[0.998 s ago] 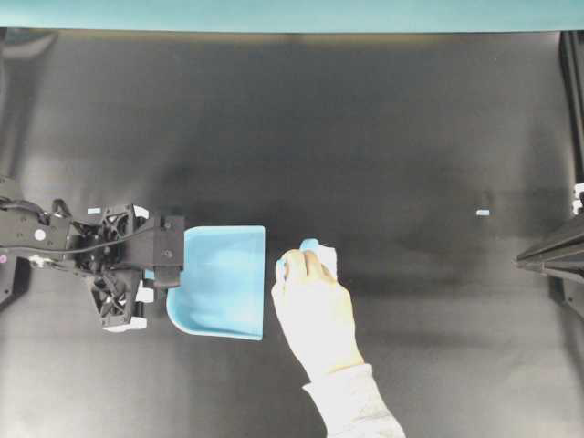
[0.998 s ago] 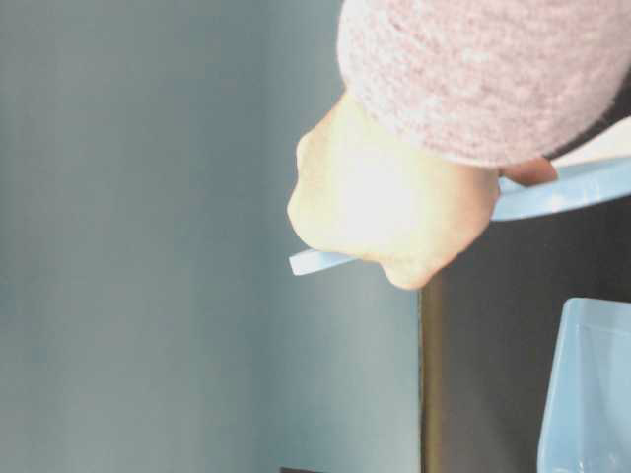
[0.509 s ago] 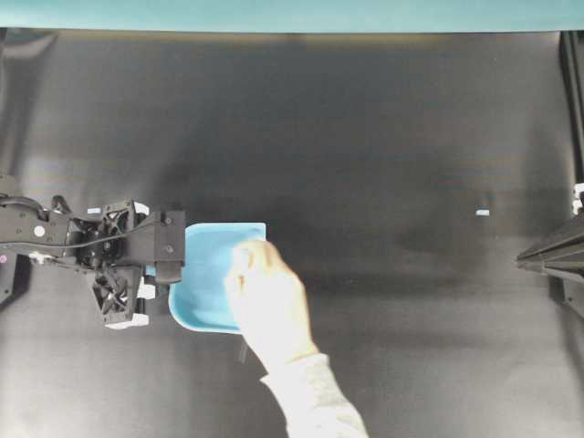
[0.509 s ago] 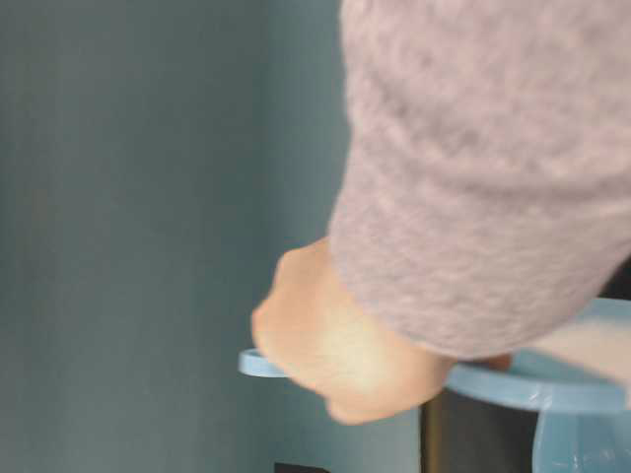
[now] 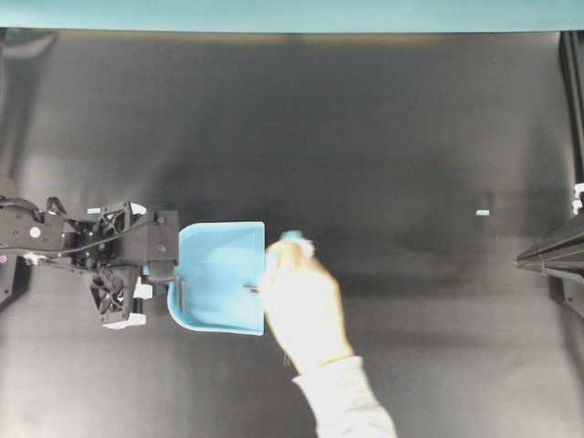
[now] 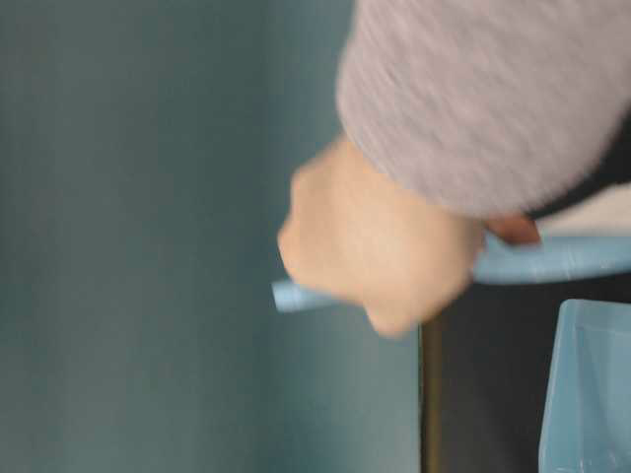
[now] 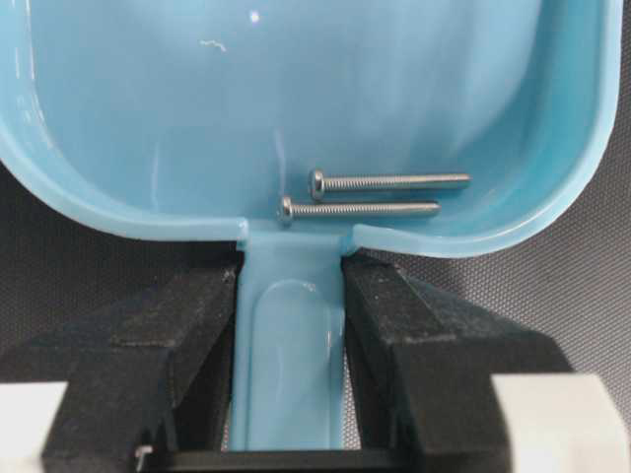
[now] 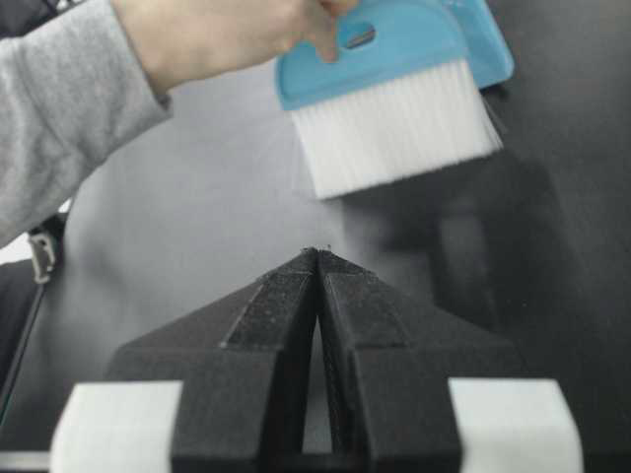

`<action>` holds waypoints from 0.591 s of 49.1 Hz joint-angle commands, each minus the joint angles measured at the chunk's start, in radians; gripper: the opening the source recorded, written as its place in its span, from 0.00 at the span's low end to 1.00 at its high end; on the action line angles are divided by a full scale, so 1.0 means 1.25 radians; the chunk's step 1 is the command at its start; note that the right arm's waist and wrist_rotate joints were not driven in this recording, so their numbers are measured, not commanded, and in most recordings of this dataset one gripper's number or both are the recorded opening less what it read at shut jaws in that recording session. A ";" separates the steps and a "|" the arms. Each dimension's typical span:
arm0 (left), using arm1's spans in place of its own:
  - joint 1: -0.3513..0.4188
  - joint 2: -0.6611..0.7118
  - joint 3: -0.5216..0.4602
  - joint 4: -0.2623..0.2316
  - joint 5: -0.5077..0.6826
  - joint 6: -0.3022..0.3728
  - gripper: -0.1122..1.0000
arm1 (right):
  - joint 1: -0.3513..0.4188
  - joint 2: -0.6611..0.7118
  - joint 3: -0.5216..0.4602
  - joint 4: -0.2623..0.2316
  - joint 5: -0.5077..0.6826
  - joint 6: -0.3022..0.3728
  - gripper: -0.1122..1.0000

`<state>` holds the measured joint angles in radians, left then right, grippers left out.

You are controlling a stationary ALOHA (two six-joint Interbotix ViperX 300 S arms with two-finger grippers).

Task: Hold the dustpan with the left arm, while a human hand uses a hand brush to gather screws into the dustpan.
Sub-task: 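Keep holding the dustpan with the left gripper while screws are brushed in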

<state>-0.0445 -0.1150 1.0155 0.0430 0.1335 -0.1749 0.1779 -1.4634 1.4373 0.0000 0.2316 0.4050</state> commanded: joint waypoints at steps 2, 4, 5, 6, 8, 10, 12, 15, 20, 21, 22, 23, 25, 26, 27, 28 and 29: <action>0.004 -0.001 0.009 0.002 -0.032 -0.007 0.36 | 0.000 0.005 -0.004 0.000 -0.004 0.000 0.10; 0.005 0.001 0.010 0.002 -0.033 -0.010 0.36 | 0.000 0.004 -0.004 -0.001 -0.005 -0.001 0.10; 0.005 0.004 0.010 0.002 -0.033 -0.011 0.36 | 0.000 0.004 -0.004 0.000 -0.004 -0.001 0.10; 0.006 0.005 0.010 0.002 -0.033 -0.011 0.36 | 0.000 0.005 -0.004 -0.001 -0.004 -0.001 0.10; 0.006 0.007 0.007 0.002 -0.033 -0.010 0.36 | 0.000 0.004 -0.004 0.000 -0.004 0.000 0.10; 0.007 0.011 0.005 0.002 -0.036 -0.007 0.36 | 0.000 0.004 -0.004 0.000 -0.004 -0.001 0.10; 0.007 0.012 0.004 0.002 -0.037 -0.006 0.36 | 0.000 0.004 -0.004 -0.001 -0.005 -0.001 0.10; 0.009 0.013 0.002 0.002 -0.037 -0.005 0.36 | 0.000 0.004 -0.004 -0.001 -0.004 0.000 0.10; 0.010 0.013 0.005 0.002 -0.038 -0.005 0.36 | 0.000 0.004 -0.004 0.000 -0.004 0.000 0.10; 0.010 0.013 0.006 0.002 -0.038 -0.005 0.36 | 0.000 0.005 -0.004 -0.001 -0.004 -0.001 0.10; 0.010 0.013 0.006 0.002 -0.039 -0.005 0.36 | 0.000 0.004 -0.004 0.000 -0.004 -0.001 0.10; 0.010 0.013 0.006 0.002 -0.040 -0.005 0.36 | 0.000 0.004 -0.004 0.000 -0.004 0.000 0.10; 0.010 0.013 0.005 0.002 -0.044 -0.005 0.36 | 0.000 0.004 -0.004 -0.001 -0.004 0.000 0.10; 0.010 0.013 0.006 0.002 -0.047 -0.005 0.36 | 0.000 0.004 -0.004 -0.001 -0.005 0.000 0.10; 0.010 0.013 0.006 0.002 -0.050 -0.005 0.36 | 0.000 0.004 -0.004 -0.001 -0.004 0.000 0.10; 0.010 0.013 0.006 0.002 -0.053 -0.005 0.36 | 0.000 0.004 -0.004 -0.001 -0.004 0.000 0.10; 0.010 0.012 0.006 0.002 -0.055 -0.005 0.36 | 0.000 0.004 -0.004 0.000 -0.004 0.000 0.10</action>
<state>-0.0368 -0.1028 1.0293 0.0414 0.0828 -0.1825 0.1779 -1.4634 1.4373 0.0015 0.2316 0.4034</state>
